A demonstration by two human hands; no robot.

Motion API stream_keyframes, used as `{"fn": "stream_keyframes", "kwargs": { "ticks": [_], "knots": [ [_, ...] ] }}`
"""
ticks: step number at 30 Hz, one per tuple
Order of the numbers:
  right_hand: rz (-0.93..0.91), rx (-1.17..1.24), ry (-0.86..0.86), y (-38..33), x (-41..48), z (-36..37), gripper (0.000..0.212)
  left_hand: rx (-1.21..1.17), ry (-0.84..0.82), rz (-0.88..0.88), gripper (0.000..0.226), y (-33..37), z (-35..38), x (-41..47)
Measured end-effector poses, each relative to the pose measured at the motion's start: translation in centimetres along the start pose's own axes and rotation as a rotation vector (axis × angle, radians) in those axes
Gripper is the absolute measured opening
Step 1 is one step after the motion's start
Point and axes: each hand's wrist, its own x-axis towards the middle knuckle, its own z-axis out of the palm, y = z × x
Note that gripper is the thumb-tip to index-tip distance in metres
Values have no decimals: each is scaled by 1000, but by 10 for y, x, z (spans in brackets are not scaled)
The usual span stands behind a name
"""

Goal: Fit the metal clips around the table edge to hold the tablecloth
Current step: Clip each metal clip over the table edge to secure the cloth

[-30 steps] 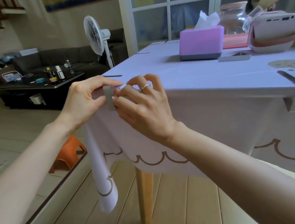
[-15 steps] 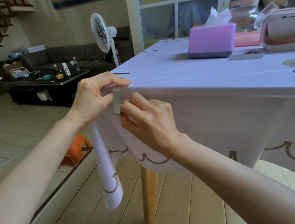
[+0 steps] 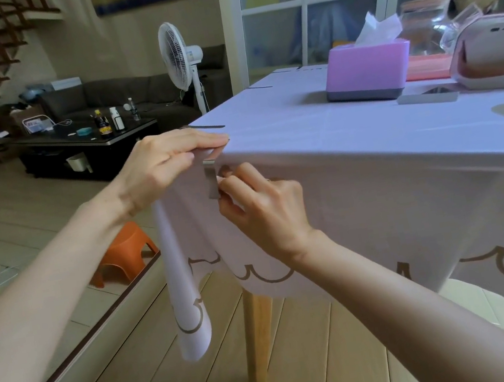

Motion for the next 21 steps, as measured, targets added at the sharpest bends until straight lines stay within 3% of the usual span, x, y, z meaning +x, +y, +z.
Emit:
{"fn": "stream_keyframes", "kwargs": {
  "ticks": [2, 5, 10, 13, 16, 21],
  "knots": [
    [11, -44, 4, -3, 2, -2, 28, -57, -60, -42, 48, 3, -4, 0],
    [-1, -118, -8, -9, 2, -3, 19, 73, -106, -61, 73, 7, -6, 1],
    [-25, -174, -42, -14, 2, -11, 12, 146, -74, -20, 61, 3, -4, 2],
    [-38, -135, -67, -13, 2, -20, 23, 99, -70, -37, 61, 4, -5, 3],
    [65, -58, -40, -4, 10, -29, 30, 100, -67, -38, 65, 5, -6, 2],
    [156, -129, -237, 5, 31, -34, 66, 37, -14, -88, 76, 4, -4, 2]
  ]
}}
